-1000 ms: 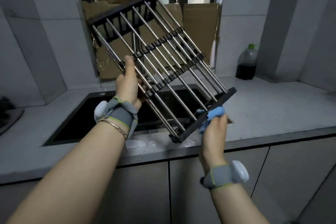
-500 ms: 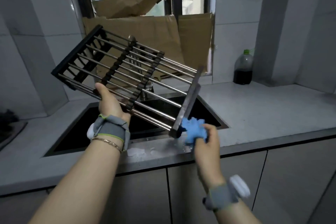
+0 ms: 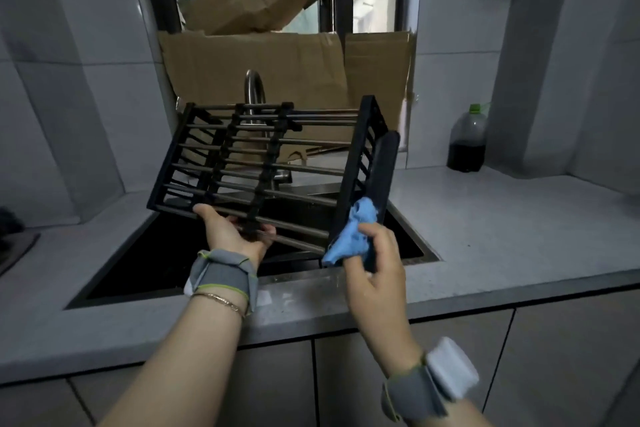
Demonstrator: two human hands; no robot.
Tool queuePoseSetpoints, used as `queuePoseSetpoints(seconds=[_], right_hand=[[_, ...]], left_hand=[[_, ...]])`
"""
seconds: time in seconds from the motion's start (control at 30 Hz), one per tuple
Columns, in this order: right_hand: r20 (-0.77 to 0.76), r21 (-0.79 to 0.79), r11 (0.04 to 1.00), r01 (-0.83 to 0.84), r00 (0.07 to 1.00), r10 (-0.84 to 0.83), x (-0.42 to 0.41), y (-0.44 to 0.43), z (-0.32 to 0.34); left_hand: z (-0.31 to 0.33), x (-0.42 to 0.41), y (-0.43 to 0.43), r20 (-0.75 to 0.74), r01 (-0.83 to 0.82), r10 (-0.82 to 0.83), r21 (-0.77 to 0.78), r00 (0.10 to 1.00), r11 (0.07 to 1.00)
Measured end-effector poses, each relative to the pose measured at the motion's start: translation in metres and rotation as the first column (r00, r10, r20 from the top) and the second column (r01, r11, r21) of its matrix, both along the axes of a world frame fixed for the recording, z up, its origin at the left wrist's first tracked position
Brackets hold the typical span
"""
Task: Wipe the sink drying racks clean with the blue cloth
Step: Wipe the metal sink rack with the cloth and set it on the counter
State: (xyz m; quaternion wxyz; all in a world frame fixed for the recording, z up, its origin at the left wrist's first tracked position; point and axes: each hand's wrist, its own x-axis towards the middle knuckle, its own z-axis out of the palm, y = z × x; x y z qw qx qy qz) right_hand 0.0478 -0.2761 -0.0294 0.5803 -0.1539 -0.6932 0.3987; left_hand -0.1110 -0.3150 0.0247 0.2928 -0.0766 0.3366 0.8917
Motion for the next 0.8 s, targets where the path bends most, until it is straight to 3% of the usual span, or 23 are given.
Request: queuePoseSetpoints(seconds=[0.17,0.37,0.53,0.63,0.73,0.8], right_hand=[[0.05,0.183,0.978,0.102,0.992,-0.113,0.001,0.003,0.002],[0.1,-0.202,0.979,0.024,0.995,-0.004,0.0,-0.01,0.0],[0.052,-0.192,0.98,-0.041,0.997,0.051,-0.003,-0.02,0.005],[0.026,-0.218,0.973,0.076,0.997,-0.072,-0.008,-0.006,0.007],[-0.136,-0.292,0.947,0.134,0.974,-0.18,-0.008,0.007,0.014],[-0.173,-0.139,0.977,0.159,0.968,-0.182,-0.013,0.008,0.021]], left_hand=[[-0.003,-0.003,0.005,0.022,0.007,-0.008,0.028,1.0,1.0],[-0.008,-0.013,0.002,-0.023,-0.001,0.002,0.059,1.0,0.998],[-0.011,-0.019,-0.006,-0.022,0.016,-0.014,0.072,1.0,0.997],[-0.011,-0.021,-0.014,-0.079,-0.034,0.036,0.031,0.996,0.999],[-0.007,-0.022,-0.021,-0.159,-0.098,0.095,-0.012,0.983,0.995],[-0.004,-0.022,-0.02,-0.219,-0.157,0.144,-0.043,0.965,0.987]])
